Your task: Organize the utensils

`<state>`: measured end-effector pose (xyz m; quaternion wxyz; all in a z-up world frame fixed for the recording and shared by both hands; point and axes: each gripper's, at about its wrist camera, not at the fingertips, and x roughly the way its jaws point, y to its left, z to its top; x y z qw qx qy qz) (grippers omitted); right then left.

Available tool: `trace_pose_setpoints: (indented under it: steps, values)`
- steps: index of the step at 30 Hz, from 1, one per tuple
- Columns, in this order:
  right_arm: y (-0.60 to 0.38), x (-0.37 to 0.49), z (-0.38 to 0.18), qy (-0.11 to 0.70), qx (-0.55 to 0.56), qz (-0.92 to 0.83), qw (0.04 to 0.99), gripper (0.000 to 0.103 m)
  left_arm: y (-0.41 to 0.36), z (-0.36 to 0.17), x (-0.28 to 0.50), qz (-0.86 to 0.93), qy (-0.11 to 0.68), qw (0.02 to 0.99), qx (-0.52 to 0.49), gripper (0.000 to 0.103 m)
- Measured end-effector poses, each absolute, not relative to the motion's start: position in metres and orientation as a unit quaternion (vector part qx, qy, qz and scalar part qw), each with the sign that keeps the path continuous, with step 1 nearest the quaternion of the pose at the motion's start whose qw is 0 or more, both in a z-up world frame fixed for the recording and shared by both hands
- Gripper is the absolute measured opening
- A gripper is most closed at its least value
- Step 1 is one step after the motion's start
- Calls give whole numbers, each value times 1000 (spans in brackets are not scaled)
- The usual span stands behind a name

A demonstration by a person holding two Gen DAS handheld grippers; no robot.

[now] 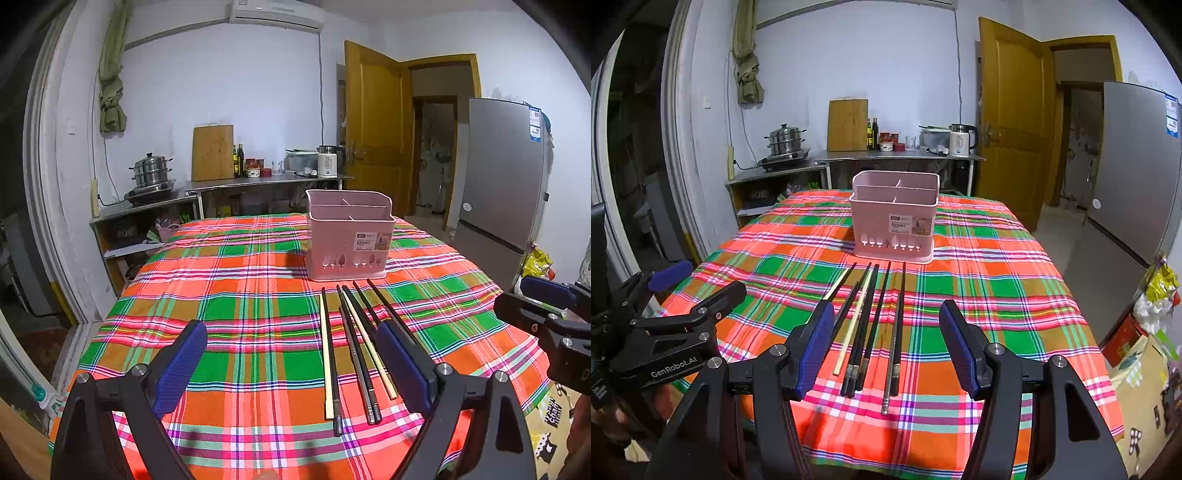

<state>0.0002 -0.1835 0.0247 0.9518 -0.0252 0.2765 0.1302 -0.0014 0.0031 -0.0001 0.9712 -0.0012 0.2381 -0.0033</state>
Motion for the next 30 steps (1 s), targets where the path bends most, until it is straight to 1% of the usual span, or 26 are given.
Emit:
trace_pose_setpoints:
  steps: [30]
  values:
    - [-182, -1, 26, 274, -26, 131, 953, 60, 0, 6, -3, -8, 239, 971, -4, 94]
